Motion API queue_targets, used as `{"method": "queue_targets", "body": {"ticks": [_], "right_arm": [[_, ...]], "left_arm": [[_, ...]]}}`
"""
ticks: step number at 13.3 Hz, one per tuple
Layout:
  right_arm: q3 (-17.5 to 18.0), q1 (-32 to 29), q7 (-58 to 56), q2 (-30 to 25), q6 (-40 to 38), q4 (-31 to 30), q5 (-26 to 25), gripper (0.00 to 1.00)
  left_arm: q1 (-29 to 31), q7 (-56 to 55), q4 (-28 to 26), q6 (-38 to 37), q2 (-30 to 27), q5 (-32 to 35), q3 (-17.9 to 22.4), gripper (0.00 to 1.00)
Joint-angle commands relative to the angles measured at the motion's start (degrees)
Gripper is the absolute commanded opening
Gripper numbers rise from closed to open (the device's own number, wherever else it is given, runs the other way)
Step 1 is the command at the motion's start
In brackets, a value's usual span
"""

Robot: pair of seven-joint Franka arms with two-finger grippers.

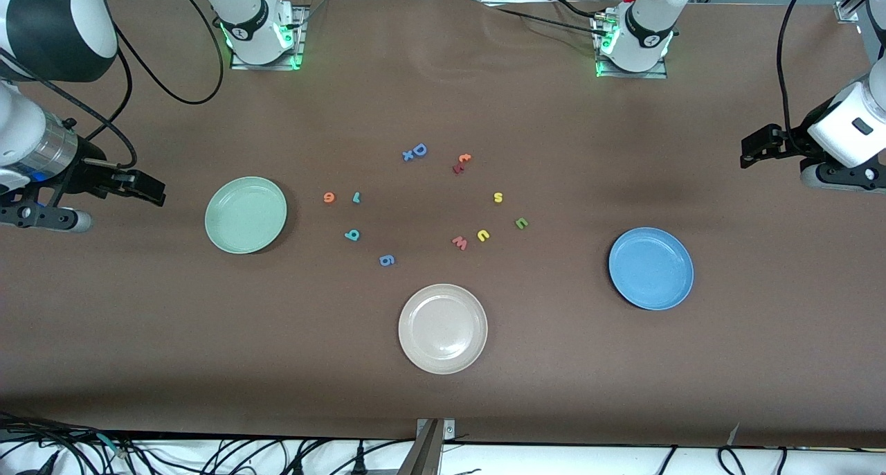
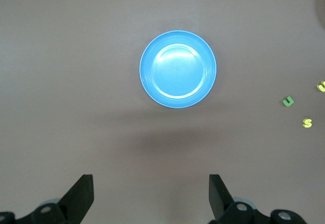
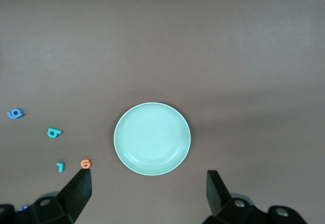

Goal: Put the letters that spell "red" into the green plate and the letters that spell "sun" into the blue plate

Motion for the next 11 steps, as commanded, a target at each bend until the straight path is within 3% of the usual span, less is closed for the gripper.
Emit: {"method": "queue_targets", "body": {"ticks": [1, 11], "right_arm": [[0.4, 0.0, 0.6, 0.0, -3.0, 1.3, -0.1, 1.00], [0.3, -0.2, 0.3, 0.1, -3.1, 1.3, -0.1, 1.00]], "left_arm": [[-0.4, -1.4, 2.7, -1.4, 0.8, 0.9, -0.2, 1.00], [-0.5, -0.8, 2.7, -1.4, 2.1, 0.9, -0.3, 1.00]]}}
